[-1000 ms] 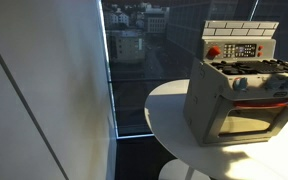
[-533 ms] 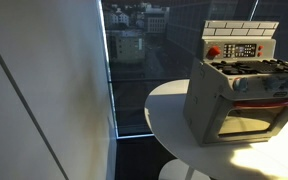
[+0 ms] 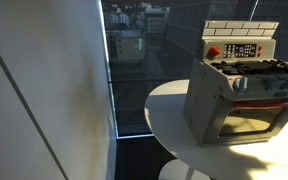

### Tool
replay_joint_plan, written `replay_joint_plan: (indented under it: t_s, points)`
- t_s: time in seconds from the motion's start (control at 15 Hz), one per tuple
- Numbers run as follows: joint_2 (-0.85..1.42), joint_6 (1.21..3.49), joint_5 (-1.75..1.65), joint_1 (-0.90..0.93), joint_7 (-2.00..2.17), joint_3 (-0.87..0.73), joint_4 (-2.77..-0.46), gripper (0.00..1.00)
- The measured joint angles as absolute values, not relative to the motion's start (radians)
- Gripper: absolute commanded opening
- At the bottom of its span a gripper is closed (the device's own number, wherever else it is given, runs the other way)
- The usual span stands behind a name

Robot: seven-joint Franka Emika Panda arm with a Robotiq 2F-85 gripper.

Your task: Press the top right button orange on the stove

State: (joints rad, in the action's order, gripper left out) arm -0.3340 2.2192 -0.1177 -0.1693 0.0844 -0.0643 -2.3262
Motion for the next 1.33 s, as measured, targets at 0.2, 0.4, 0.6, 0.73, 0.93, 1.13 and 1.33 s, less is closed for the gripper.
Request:
replay_joint_plan:
  t_s: [0.2,0.4,0.6,0.73,0.93,1.13,1.33]
  points:
    - [-0.333,2.219,-0.118,-0.168,0.084,-0.064,-2.33,1.0]
    - [-0.335,2.219,-0.118,-0.168,0.084,-0.064,-2.33,1.0]
    - [-0.331,2.221,-0.118,-0.168,0.086,-0.064,-2.33,1.0]
    - [-0.327,2.232,-0.118,-0.168,0.092,-0.064,-2.33,1.0]
    - [-0.309,2.283,-0.118,-0.168,0.106,-0.063,-2.33,1.0]
    - [-0.284,2.333,-0.118,-0.168,0.128,-0.063,-2.329,1.0]
    - [-0.255,2.378,-0.118,-0.169,0.143,-0.063,-2.324,1.0]
